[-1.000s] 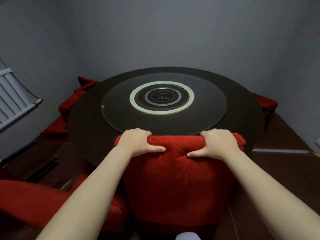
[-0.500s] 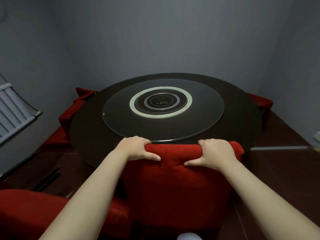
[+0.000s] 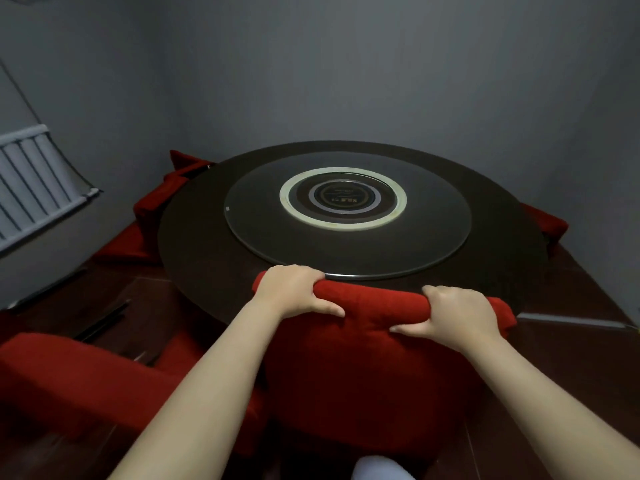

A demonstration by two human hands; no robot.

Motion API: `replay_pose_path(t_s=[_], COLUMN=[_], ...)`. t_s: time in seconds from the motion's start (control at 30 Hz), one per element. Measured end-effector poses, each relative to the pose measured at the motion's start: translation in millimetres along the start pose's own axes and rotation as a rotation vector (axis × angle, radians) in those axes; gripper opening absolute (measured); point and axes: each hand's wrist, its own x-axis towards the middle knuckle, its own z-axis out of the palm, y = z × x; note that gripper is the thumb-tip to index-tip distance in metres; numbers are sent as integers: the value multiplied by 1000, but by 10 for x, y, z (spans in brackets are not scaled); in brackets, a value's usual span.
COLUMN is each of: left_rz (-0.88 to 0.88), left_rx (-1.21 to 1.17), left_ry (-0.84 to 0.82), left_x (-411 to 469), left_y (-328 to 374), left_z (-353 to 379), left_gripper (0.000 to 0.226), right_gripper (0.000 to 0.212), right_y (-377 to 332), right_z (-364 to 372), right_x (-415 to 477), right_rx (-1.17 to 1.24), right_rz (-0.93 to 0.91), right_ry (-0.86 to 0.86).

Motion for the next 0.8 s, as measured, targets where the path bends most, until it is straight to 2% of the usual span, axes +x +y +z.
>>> replay_pose_path(t_s=[0.2,0.37,0.5,0.63,0.8], left_rz=[102,93,56,71,114], left_rx=[158,188,157,194,249], left_ry=[133,84,204,396,424], left_x=[-5,143,78,4,-245], left_y=[-84,-272,-173,177,184], left_z=[106,-13,63,227,322], left_gripper=[84,91,81,73,72], right_gripper=[80,76,74,74,74], right_y=[-76,-232,-135,167,29], right_z=[12,69,194,186,234], right_x=[-70,52,53,-25,-323], right_rx=[0,-1,-24,-5,37], right_rz=[-21,-12,-67,-141,-123], right_ry=[99,246,346,407,394])
